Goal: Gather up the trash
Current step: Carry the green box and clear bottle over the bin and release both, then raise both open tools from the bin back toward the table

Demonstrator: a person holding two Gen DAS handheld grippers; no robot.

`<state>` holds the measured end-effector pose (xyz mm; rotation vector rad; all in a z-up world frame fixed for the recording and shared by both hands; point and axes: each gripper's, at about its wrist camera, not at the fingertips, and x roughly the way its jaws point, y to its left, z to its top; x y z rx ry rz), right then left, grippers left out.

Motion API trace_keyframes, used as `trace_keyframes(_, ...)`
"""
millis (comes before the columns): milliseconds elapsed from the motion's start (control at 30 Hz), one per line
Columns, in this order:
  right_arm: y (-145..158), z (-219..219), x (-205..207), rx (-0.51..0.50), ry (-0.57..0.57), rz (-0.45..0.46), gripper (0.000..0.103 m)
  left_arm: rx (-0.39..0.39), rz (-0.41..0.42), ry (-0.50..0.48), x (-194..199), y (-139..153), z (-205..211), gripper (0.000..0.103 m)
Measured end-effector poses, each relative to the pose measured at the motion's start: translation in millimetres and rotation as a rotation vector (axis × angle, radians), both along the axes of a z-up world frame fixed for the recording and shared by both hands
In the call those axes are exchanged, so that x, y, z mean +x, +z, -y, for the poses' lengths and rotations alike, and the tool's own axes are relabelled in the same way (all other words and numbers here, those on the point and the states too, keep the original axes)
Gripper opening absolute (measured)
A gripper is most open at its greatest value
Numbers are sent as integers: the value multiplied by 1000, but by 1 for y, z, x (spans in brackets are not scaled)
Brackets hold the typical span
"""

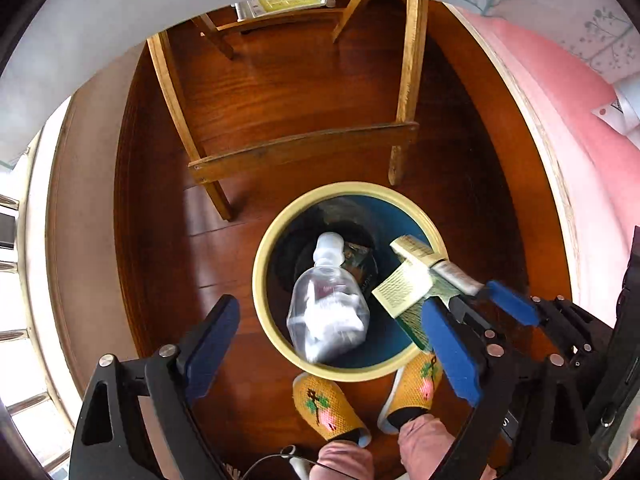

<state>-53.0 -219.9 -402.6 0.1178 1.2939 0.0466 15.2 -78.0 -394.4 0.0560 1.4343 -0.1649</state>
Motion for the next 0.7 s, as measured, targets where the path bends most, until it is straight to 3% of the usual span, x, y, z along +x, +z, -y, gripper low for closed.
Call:
trace_keyframes(200,6,-4,3,9,-5,10,52,41,42,8,5,5,-10,93)
trace_keyframes(367,28,-3,7,-2,-3,6,52,54,83,24,1,35,-16,93)
trace_keyframes(700,124,-7,8,17,-28,41,52,40,130,29,1,124,-20,93)
